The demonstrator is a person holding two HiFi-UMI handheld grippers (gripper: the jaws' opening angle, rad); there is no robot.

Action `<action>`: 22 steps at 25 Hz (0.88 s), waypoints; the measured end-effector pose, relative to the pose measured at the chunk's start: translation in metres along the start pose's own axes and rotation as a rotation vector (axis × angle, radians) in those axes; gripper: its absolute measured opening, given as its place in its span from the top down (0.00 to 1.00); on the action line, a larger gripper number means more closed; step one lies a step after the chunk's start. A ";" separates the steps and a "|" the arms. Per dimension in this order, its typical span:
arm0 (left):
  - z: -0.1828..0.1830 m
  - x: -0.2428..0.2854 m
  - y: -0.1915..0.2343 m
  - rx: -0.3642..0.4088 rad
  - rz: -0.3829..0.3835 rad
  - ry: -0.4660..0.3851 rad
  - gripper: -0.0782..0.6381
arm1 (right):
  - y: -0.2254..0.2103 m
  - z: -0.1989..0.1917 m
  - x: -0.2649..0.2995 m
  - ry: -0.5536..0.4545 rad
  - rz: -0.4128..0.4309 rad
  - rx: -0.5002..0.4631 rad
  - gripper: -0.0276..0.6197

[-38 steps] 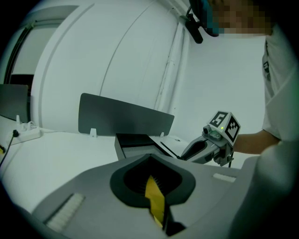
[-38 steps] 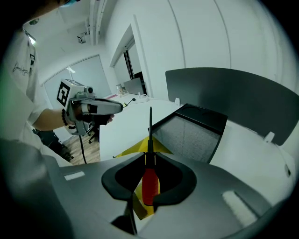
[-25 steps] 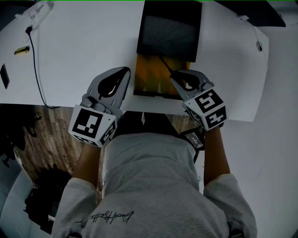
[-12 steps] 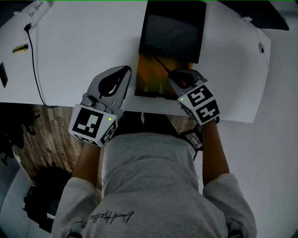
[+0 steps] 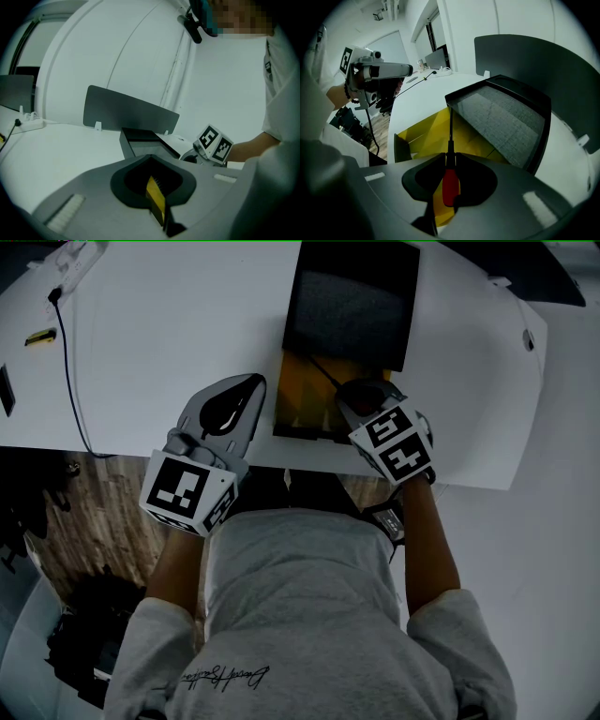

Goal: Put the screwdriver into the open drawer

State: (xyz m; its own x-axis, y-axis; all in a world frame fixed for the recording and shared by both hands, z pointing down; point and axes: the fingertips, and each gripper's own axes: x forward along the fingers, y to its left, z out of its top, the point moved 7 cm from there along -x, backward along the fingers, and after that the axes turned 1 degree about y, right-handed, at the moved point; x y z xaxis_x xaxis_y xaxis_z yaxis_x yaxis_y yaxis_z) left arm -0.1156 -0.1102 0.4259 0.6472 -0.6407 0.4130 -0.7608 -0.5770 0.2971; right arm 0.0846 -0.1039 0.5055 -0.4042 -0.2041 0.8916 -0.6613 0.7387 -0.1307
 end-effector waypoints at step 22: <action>-0.002 0.001 0.011 -0.021 -0.002 -0.003 0.89 | 0.001 0.004 0.031 0.173 -0.028 -0.066 0.82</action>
State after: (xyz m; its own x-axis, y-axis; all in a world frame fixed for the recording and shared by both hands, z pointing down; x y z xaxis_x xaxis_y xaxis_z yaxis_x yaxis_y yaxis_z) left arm -0.1237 -0.1164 0.4316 0.6485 -0.6414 0.4099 -0.7606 -0.5672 0.3158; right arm 0.0690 -0.1127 0.5310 -0.2673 -0.1156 0.9566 -0.6257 0.7759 -0.0811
